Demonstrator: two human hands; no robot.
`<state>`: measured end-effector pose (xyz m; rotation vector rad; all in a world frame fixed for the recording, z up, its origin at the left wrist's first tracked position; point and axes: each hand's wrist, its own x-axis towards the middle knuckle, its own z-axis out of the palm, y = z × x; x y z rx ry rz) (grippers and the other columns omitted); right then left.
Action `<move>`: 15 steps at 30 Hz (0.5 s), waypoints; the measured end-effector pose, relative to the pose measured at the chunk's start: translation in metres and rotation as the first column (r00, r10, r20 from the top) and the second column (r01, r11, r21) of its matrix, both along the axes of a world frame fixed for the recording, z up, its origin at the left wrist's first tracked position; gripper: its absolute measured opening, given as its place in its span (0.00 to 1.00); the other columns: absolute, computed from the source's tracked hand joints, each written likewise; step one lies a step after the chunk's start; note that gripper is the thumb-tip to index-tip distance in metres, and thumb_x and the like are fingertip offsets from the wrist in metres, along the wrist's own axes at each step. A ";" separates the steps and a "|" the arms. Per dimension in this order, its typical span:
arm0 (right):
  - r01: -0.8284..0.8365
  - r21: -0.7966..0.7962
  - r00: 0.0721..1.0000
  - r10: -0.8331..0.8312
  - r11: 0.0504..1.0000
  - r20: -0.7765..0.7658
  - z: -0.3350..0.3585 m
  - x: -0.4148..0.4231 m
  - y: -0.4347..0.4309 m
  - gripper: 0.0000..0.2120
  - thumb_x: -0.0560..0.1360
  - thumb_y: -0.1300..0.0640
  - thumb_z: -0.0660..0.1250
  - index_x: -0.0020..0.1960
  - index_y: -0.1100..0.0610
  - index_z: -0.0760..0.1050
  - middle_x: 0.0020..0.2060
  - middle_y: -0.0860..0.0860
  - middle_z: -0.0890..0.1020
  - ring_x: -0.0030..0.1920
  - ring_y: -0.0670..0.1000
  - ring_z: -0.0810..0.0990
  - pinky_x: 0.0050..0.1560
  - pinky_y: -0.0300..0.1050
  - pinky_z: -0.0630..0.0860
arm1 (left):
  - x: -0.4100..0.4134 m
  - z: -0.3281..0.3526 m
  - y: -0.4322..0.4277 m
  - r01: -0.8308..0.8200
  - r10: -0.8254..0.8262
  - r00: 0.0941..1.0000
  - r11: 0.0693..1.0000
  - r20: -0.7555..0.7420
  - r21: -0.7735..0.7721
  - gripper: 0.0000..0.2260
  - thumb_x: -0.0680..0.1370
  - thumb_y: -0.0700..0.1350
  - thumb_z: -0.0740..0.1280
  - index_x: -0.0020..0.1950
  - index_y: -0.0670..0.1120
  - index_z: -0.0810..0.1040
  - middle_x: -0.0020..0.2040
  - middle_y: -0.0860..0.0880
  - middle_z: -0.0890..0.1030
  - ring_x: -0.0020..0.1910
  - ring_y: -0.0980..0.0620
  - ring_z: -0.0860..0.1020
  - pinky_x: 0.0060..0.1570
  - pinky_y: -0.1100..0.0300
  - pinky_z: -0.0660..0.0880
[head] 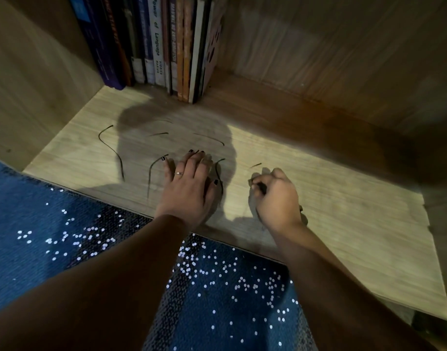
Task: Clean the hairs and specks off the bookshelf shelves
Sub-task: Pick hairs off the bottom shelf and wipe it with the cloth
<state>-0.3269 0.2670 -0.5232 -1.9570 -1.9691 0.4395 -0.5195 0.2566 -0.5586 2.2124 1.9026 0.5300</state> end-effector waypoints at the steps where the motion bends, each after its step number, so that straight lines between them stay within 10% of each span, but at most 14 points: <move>1: 0.004 -0.005 0.999 -0.003 1.000 0.033 -0.001 0.001 0.007 0.09 0.75 0.62 0.64 0.52 0.61 0.80 0.47 0.47 0.70 0.49 0.52 0.77 0.50 0.30 0.67 | 0.000 0.000 0.000 0.002 -0.002 1.000 1.000 0.000 -0.003 0.26 0.79 0.57 0.51 0.74 0.46 0.65 0.74 0.44 0.66 0.75 0.44 0.60 0.74 0.35 0.48; 15: -0.089 -0.013 0.993 0.088 0.996 -0.077 -0.006 -0.003 -0.073 0.07 0.74 0.59 0.68 0.50 0.53 0.81 0.53 0.49 0.77 0.58 0.52 0.76 0.58 0.41 0.73 | 0.001 0.003 0.000 0.008 -0.008 1.000 1.000 -0.008 -0.013 0.26 0.79 0.57 0.51 0.72 0.45 0.67 0.74 0.43 0.67 0.75 0.43 0.60 0.73 0.33 0.50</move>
